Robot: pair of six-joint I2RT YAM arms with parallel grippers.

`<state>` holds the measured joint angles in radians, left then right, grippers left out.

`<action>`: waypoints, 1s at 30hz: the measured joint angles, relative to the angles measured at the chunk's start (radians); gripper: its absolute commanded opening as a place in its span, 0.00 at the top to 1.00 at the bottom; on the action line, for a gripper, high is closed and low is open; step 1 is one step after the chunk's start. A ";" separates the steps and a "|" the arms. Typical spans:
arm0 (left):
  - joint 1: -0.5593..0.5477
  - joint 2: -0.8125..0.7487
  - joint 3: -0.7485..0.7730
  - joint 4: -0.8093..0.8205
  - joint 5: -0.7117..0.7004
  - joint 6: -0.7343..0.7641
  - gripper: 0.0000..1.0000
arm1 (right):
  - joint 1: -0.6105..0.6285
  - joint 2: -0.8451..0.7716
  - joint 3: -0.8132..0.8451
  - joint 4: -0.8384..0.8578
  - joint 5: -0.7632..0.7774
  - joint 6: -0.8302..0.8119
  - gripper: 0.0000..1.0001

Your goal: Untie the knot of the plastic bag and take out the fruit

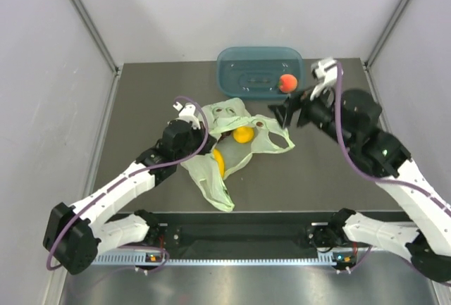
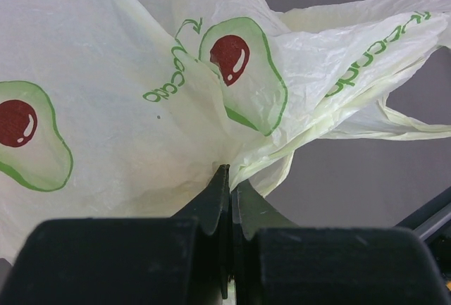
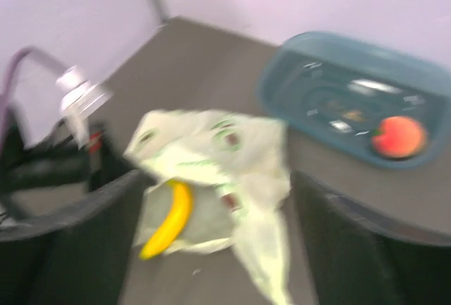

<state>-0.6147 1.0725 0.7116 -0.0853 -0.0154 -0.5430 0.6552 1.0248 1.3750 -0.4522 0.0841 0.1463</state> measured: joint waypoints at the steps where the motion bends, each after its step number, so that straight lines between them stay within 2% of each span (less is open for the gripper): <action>1: 0.000 -0.001 0.001 -0.003 0.005 0.003 1.00 | 0.042 -0.038 -0.044 -0.005 0.000 0.006 0.31; 4: 0.000 -0.004 0.004 -0.011 0.020 0.014 1.00 | 0.192 -0.118 -0.202 -0.021 0.017 0.058 0.46; 8: 0.000 -0.024 0.005 -0.037 0.023 0.022 1.00 | 0.378 -0.099 -0.314 -0.019 0.057 0.101 0.64; 11: 0.000 -0.037 0.006 -0.059 0.023 0.023 1.00 | 0.460 -0.024 -0.370 0.008 0.083 0.138 0.65; 12: 0.000 -0.040 0.006 -0.065 0.023 0.023 1.00 | 0.479 0.013 -0.385 0.026 0.094 0.151 0.61; 15: 0.000 -0.056 0.007 -0.090 0.013 0.024 1.00 | 0.509 0.119 -0.422 0.095 0.156 0.200 0.58; 23: 0.001 -0.113 0.006 -0.126 -0.008 0.024 1.00 | 0.516 0.413 -0.460 0.309 0.362 0.336 0.45; 26: 0.002 -0.130 -0.005 -0.126 -0.013 0.020 1.00 | 0.516 0.507 -0.460 0.388 0.406 0.366 0.30; 30: 0.002 -0.148 -0.026 -0.126 -0.018 0.010 1.00 | 0.516 0.605 -0.454 0.484 0.442 0.381 0.22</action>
<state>-0.6128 0.9241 0.6853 -0.2115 -0.0338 -0.5327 1.1709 1.6302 0.9211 0.0319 0.5262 0.5274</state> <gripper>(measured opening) 0.012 0.749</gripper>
